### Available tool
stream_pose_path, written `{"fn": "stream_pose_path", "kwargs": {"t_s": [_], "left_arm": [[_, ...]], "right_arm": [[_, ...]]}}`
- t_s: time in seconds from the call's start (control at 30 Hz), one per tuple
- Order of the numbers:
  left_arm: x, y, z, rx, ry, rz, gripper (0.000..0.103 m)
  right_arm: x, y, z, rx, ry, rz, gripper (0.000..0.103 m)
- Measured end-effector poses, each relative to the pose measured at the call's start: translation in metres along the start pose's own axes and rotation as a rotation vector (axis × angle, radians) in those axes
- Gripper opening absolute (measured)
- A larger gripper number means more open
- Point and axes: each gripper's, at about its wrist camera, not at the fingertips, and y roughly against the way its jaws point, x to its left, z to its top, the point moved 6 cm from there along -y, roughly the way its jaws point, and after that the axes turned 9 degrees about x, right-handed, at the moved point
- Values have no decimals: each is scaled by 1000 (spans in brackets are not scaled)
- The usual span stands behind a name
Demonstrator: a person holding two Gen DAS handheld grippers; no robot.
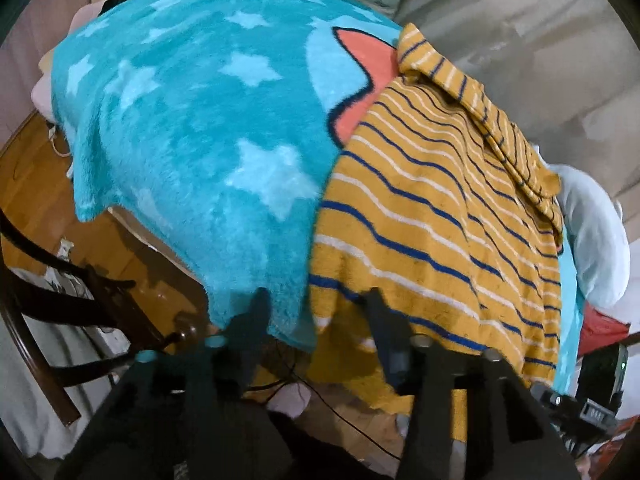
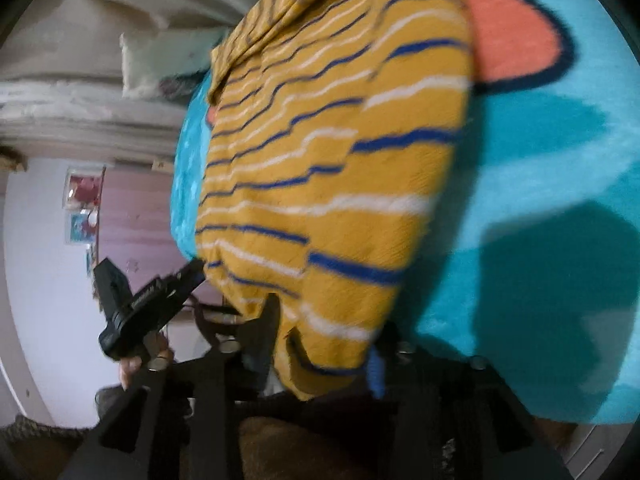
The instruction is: Fold small clothes
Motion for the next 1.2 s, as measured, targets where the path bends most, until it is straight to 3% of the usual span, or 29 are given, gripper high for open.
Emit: {"fn": "stream_pose_path", "kwargs": {"t_s": [0.07, 0.23, 0.27, 0.3, 0.37, 0.4, 0.43, 0.47, 0.73, 0.87, 1.03, 1.2], "left_arm": [[3, -7, -2, 12, 11, -14, 56], [-13, -29, -11, 80, -6, -87, 58], [-18, -31, -12, 100, -18, -87, 50], [-23, -29, -13, 103, -28, -104, 34], [-26, -26, -13, 124, -33, -106, 16], [-27, -25, -14, 128, -28, -108, 14], [-26, -22, -14, 133, -15, -110, 13], [-26, -16, -13, 137, 4, -116, 13], [-46, 32, -9, 62, -19, -128, 13], [-61, 46, 2, 31, -12, -181, 13], [-79, 63, 30, -14, -7, -243, 13], [-103, 64, 80, -27, -29, -278, 13]], "right_arm": [[7, -7, -3, 22, 28, -1, 52], [18, -17, -4, 46, 59, -10, 53], [19, -18, -4, 52, 64, -14, 53], [20, -19, -5, 62, 73, -20, 53], [23, -23, -6, 87, 94, -36, 50], [27, -27, -8, 102, 106, -51, 44], [27, -30, -8, 116, 112, -62, 24], [27, -32, -9, 130, 113, -62, 17], [53, 11, -2, 46, 215, 5, 14], [61, 27, 8, 6, 251, 37, 13], [70, 51, 31, -44, 231, 122, 13], [84, 74, 77, -125, 191, 176, 13]]}}
